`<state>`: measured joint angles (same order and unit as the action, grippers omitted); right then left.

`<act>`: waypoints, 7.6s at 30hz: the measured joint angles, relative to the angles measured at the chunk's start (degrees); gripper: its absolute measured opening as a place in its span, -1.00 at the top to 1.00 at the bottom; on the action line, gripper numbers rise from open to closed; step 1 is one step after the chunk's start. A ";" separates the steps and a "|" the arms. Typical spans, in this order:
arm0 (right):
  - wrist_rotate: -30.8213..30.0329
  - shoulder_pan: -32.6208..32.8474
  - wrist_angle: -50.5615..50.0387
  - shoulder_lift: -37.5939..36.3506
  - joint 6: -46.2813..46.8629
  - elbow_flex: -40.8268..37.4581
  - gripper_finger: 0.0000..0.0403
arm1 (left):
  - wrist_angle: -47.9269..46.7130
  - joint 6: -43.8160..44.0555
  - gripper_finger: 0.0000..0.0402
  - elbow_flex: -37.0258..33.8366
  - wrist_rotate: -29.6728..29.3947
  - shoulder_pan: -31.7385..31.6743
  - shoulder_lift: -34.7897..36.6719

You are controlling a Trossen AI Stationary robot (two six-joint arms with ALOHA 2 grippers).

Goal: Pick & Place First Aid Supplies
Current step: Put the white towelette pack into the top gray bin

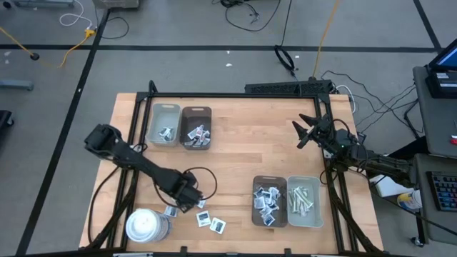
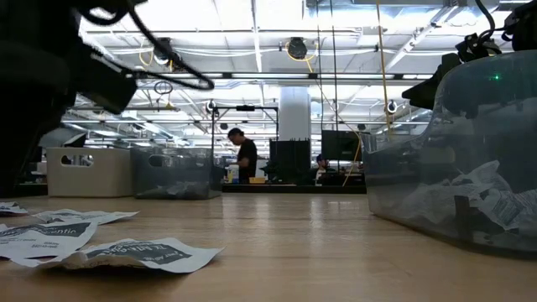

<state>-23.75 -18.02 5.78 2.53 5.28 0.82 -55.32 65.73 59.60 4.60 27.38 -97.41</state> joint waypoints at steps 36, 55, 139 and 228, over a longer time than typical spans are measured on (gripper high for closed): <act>0.00 0.00 0.00 0.00 -0.02 0.02 -0.09 | 6.33 -9.12 0.96 -0.25 4.24 -2.45 -0.17; 0.00 0.00 -0.01 0.01 -0.02 0.00 -0.10 | -6.43 -13.87 0.97 -0.16 3.08 -17.82 18.53; 0.00 0.00 0.00 0.00 -0.01 0.00 -0.09 | -8.45 -26.34 -0.16 -4.96 -3.50 -70.88 18.75; -0.02 0.00 0.00 0.02 -0.01 0.01 -0.10 | 10.76 45.41 0.08 -21.03 4.60 -2.18 14.21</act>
<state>-23.77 -18.02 5.78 2.54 5.26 0.83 -44.57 111.14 38.57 9.20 25.20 -83.20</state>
